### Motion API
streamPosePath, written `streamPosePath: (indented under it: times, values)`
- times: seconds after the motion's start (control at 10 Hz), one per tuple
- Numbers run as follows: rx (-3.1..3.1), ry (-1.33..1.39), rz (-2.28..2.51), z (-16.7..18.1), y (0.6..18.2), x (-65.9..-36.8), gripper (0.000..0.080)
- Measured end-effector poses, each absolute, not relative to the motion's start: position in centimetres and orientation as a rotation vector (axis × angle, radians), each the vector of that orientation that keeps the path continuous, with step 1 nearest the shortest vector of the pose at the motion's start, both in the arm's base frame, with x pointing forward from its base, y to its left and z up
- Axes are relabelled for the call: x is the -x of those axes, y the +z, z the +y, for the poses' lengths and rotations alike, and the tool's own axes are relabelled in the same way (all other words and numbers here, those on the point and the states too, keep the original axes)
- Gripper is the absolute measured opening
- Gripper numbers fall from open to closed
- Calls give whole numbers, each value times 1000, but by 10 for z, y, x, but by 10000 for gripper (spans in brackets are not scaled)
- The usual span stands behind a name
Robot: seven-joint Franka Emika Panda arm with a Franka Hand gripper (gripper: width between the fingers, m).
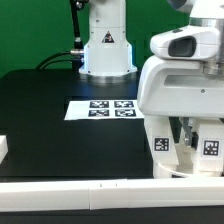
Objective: Assemble stool
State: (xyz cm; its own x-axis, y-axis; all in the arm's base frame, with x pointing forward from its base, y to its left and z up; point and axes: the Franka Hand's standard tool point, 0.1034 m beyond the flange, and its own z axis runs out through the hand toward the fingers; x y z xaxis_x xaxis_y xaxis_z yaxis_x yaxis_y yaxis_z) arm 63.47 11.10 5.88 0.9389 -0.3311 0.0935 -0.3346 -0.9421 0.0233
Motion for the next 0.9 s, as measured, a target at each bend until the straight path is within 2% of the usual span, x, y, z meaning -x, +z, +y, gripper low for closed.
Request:
streamPosePath:
  times: [0.2, 0.6, 0.9]
  values:
    - [-3009, 126, -1011, 111, 58, -636, 327]
    - [-2862, 116, -1397, 114, 58, -635, 327]
    - [-2392, 115, -2209, 117, 57, -635, 327]
